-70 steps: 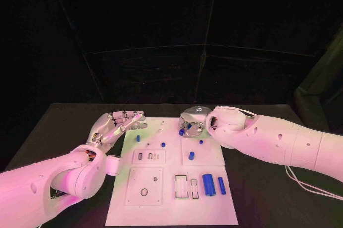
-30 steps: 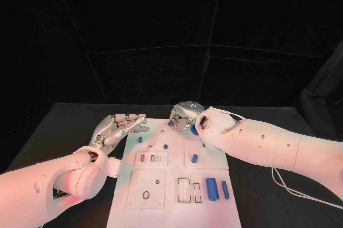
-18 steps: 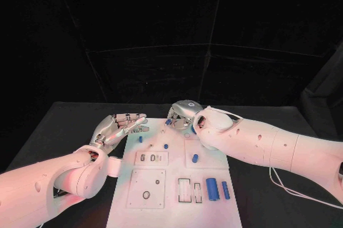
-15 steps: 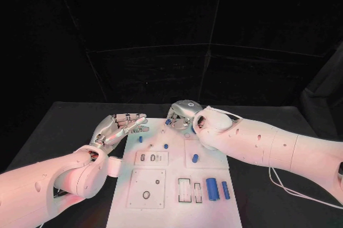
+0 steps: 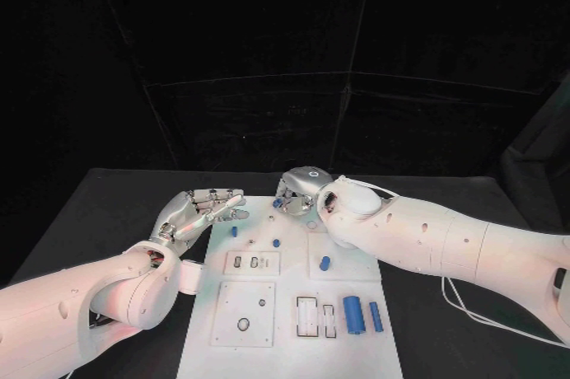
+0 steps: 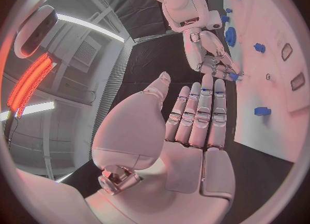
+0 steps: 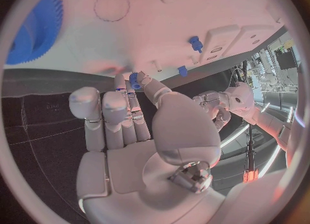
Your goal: Assemble the parts on the task board
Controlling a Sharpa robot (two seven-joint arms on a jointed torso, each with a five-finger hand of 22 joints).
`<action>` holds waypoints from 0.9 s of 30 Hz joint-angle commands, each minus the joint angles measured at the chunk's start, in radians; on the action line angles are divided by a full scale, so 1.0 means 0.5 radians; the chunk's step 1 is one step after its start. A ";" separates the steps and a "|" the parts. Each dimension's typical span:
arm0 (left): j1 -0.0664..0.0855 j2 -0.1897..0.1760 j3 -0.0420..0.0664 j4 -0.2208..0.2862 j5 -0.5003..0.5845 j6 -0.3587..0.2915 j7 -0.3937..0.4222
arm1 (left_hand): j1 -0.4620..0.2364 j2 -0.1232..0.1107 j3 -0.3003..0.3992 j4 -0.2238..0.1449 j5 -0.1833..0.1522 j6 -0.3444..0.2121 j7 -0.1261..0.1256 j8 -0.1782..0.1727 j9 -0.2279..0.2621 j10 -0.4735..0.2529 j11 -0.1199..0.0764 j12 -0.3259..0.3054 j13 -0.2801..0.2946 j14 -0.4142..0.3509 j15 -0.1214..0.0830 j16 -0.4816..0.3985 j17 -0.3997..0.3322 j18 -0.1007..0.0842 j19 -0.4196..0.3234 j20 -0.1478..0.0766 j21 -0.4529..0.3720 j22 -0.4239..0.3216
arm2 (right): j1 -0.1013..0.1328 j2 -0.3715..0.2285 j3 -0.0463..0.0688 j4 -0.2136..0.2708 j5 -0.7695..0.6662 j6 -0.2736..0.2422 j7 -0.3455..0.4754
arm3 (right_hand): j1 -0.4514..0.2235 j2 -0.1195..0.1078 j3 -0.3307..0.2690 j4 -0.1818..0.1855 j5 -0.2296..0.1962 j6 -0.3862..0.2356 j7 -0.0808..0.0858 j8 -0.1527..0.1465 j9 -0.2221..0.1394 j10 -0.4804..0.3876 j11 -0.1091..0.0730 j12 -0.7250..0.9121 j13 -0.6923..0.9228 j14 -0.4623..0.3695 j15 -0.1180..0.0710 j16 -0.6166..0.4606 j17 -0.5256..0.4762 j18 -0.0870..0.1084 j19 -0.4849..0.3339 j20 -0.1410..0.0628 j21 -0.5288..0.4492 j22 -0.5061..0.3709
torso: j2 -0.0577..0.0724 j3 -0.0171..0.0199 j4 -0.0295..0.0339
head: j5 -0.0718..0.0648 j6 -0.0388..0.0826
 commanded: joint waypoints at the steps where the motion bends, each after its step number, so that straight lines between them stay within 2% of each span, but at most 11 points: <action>1: 0.004 0.002 0.001 0.002 -0.013 0.034 -0.005 | 0.001 0.013 0.001 -0.011 -0.006 -0.011 0.021 -0.011 -0.003 -0.005 0.011 -0.011 -0.003 0.000 0.010 -0.012 0.002 0.015 0.013 0.001 -0.010 -0.003 | 0.002 0.007 -0.001 -0.019 -0.029 0.065 -0.034 | 0.010 -0.011 -0.001 0.014 -0.007 0.017 -0.014 0.009 0.002 -0.013 0.002 -0.012 -0.002 0.018 0.002 0.009 -0.006 -0.009 -0.013 -0.002 0.009 -0.004 | 0.002 -0.0005 0.001 | -0.002 0.001; 3: 0.004 0.002 0.002 0.001 -0.013 0.036 -0.006 | 0.001 0.013 0.001 -0.011 -0.006 -0.011 0.021 -0.011 -0.003 -0.005 0.011 -0.011 -0.003 0.000 0.010 -0.012 0.002 0.015 0.013 0.001 -0.010 -0.003 | 0.002 0.015 -0.001 -0.031 -0.031 0.064 -0.038 | 0.009 -0.015 0.001 0.016 -0.008 0.015 -0.012 0.007 0.001 -0.017 0.003 -0.012 -0.002 0.016 0.003 0.005 -0.012 -0.008 -0.017 -0.001 0.007 -0.009 | 0.002 -0.0004 -0.001 | -0.003 0.001; 12: 0.006 0.003 0.002 -0.001 -0.013 0.043 -0.010 | -0.001 0.013 0.003 -0.018 -0.006 -0.014 0.022 -0.016 -0.003 -0.009 0.013 -0.018 -0.003 -0.005 0.012 -0.021 0.002 0.015 0.012 0.003 -0.015 -0.007 | 0.004 0.042 -0.001 -0.053 -0.046 0.041 -0.021 | 0.001 -0.082 0.025 0.049 -0.009 -0.038 0.006 -0.007 -0.011 -0.085 0.023 -0.014 -0.005 -0.009 0.020 -0.034 -0.085 0.000 -0.057 0.014 -0.010 -0.049 | 0.005 -0.0007 0.000 | -0.006 0.001; 13: 0.007 0.002 0.002 -0.001 -0.013 0.043 -0.011 | -0.001 0.013 0.003 -0.019 -0.006 -0.014 0.022 -0.016 -0.003 -0.009 0.013 -0.018 -0.003 -0.005 0.012 -0.021 0.002 0.015 0.012 0.003 -0.015 -0.007 | 0.004 0.043 -0.001 -0.053 -0.046 0.037 -0.018 | -0.004 -0.097 0.025 0.056 -0.008 -0.065 0.012 -0.010 -0.017 -0.105 0.027 -0.015 -0.006 -0.014 0.025 -0.044 -0.101 0.003 -0.067 0.018 -0.017 -0.062 | 0.005 -0.0006 -0.001 | -0.005 0.001; 18: 0.008 0.001 0.002 -0.002 -0.013 0.046 -0.014 | -0.003 0.013 0.004 -0.022 -0.006 -0.016 0.024 -0.019 -0.004 -0.012 0.014 -0.021 -0.003 -0.007 0.013 -0.025 0.002 0.015 0.012 0.003 -0.017 -0.009 | 0.005 0.035 -0.001 -0.041 -0.047 -0.012 -0.011 | -0.010 -0.196 -0.020 0.097 0.016 -0.347 0.038 -0.011 -0.029 -0.269 0.054 -0.008 -0.007 -0.064 0.048 -0.167 -0.283 0.030 -0.161 0.042 -0.101 -0.209 | 0.006 -0.0004 -0.003 | -0.002 0.003; 22: 0.008 -0.002 0.002 -0.003 -0.013 0.048 -0.017 | -0.005 0.014 0.004 -0.024 -0.006 -0.018 0.024 -0.021 -0.004 -0.014 0.015 -0.024 -0.004 -0.009 0.014 -0.028 0.002 0.014 0.011 0.004 -0.019 -0.011 | 0.006 -0.014 -0.001 0.015 -0.045 -0.096 -0.016 | 0.003 -0.240 -0.093 0.123 0.034 -0.481 0.066 -0.011 -0.029 -0.332 0.075 -0.001 -0.005 -0.073 0.062 -0.210 -0.347 0.037 -0.189 0.054 -0.132 -0.260 | 0.007 0.0043 -0.005 | 0.001 0.006; 25: 0.008 -0.008 0.002 -0.004 -0.013 0.048 -0.018 | -0.005 0.014 0.004 -0.024 -0.006 -0.018 0.024 -0.021 -0.004 -0.014 0.015 -0.024 -0.004 -0.009 0.014 -0.028 0.002 0.014 0.011 0.004 -0.019 -0.011 | 0.006 -0.076 0.000 0.079 -0.027 -0.142 -0.018 | 0.011 -0.247 -0.119 0.135 0.039 -0.493 0.072 -0.008 -0.025 -0.336 0.082 0.007 -0.003 -0.072 0.067 -0.214 -0.354 0.038 -0.190 0.059 -0.134 -0.264 | 0.005 0.0060 -0.010 | 0.002 0.009; 26: 0.008 -0.011 0.002 -0.004 -0.013 0.048 -0.019 | -0.005 0.014 0.004 -0.024 -0.006 -0.018 0.024 -0.021 -0.004 -0.014 0.015 -0.024 -0.004 -0.009 0.014 -0.028 0.002 0.014 0.011 0.004 -0.019 -0.011 | 0.006 -0.109 0.009 0.110 -0.012 -0.157 -0.018 | 0.014 -0.250 -0.131 0.141 0.042 -0.492 0.074 -0.006 -0.024 -0.333 0.085 0.012 -0.002 -0.071 0.069 -0.215 -0.357 0.038 -0.189 0.061 -0.134 -0.265 | 0.004 0.0075 -0.014 | 0.003 0.010; 27: 0.008 -0.014 0.002 -0.004 -0.013 0.048 -0.019 | -0.006 0.014 0.005 -0.028 -0.006 -0.021 0.025 -0.024 -0.004 -0.017 0.017 -0.028 -0.004 -0.011 0.015 -0.033 0.002 0.014 0.010 0.005 -0.022 -0.013 | 0.006 -0.142 0.024 0.143 0.004 -0.166 -0.017 | 0.019 -0.251 -0.141 0.147 0.046 -0.491 0.075 -0.004 -0.022 -0.327 0.086 0.018 0.000 -0.069 0.070 -0.212 -0.354 0.038 -0.188 0.063 -0.133 -0.264 | 0.004 0.0058 -0.014 | 0.002 0.012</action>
